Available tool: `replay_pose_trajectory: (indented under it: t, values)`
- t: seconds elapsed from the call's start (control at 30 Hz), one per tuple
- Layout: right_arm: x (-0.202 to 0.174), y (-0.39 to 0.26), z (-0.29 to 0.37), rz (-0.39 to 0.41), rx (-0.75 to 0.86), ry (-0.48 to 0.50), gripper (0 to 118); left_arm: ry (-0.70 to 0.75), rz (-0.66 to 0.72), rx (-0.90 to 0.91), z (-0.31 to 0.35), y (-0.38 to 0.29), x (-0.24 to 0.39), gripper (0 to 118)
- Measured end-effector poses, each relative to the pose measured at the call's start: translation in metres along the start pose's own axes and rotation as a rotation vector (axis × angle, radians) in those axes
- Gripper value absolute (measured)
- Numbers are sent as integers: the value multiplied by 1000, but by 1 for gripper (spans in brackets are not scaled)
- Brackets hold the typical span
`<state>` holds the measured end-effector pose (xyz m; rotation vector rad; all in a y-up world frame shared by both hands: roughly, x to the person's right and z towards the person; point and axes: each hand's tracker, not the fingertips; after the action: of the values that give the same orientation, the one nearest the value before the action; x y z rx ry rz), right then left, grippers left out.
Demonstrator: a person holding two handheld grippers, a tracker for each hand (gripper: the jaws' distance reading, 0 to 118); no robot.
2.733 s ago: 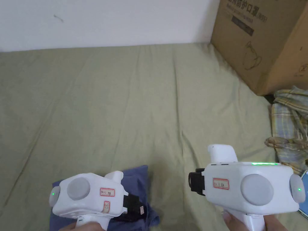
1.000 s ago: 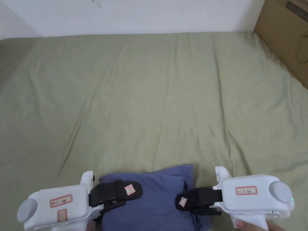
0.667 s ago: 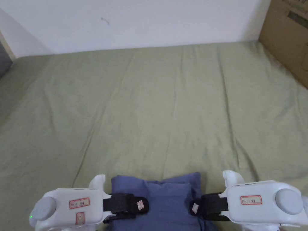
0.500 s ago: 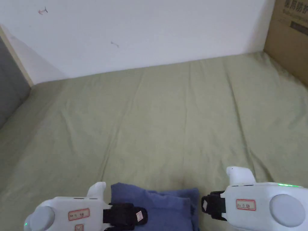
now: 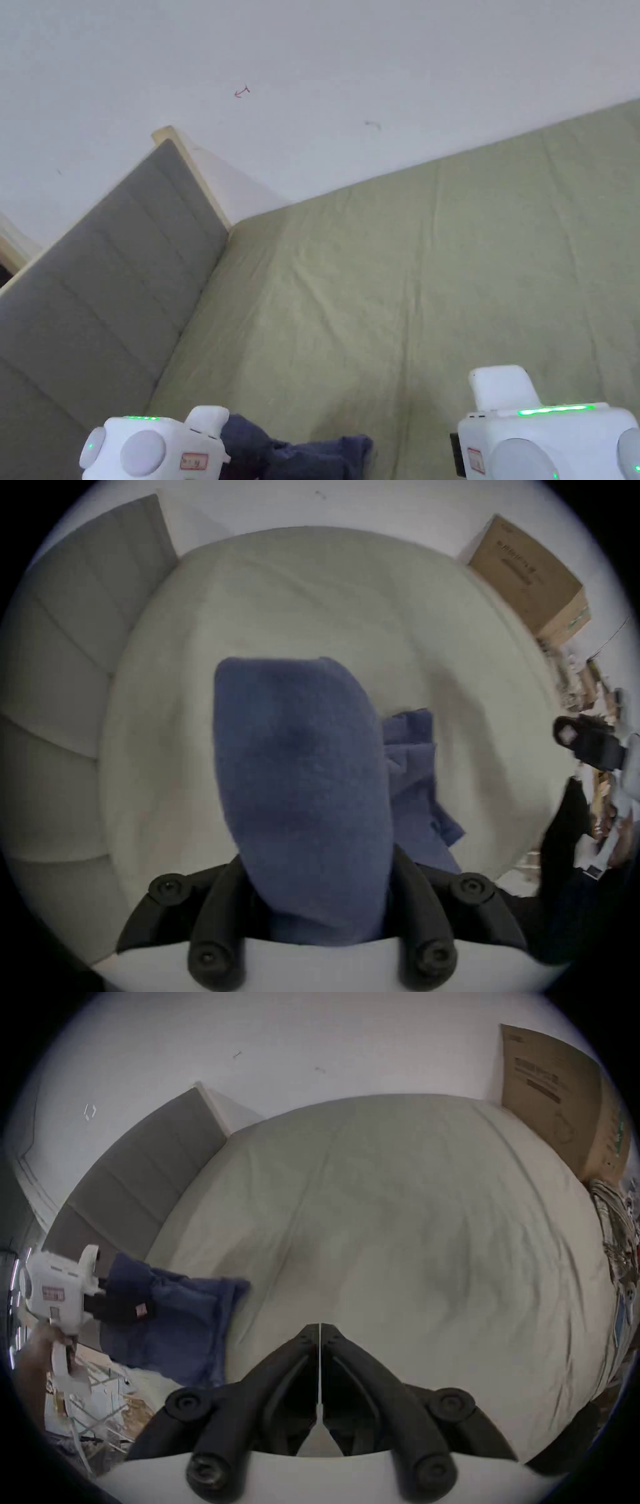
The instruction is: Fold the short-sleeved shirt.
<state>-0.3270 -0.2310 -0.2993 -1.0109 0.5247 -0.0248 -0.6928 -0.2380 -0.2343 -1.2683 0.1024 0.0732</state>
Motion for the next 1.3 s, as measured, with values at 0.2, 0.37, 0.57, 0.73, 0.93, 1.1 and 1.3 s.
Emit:
replay_pose_trajectory:
  t: [0.2,0.37,0.57,0.73,0.93,1.1,1.3]
  values:
    - [-29,-8,-21,4,-15,-37,2,260,-5,-44,-6,-7,-35,94]
    - [-38,-12,-20,11,13,-68,2,327,5,43,9,-17,-39,117]
    - [-33,-12,-6,35,53,-81,2,334,15,103,32,-27,13,106]
    - [1,-9,17,27,90,-88,2,180,90,257,49,-30,108,2]
    - [79,-1,64,4,169,-146,2,64,126,527,63,-18,230,1]
    - [153,16,123,-17,326,-231,2,120,128,798,98,0,324,1]
    - [213,45,213,-13,649,-307,2,177,128,1102,165,17,399,1]
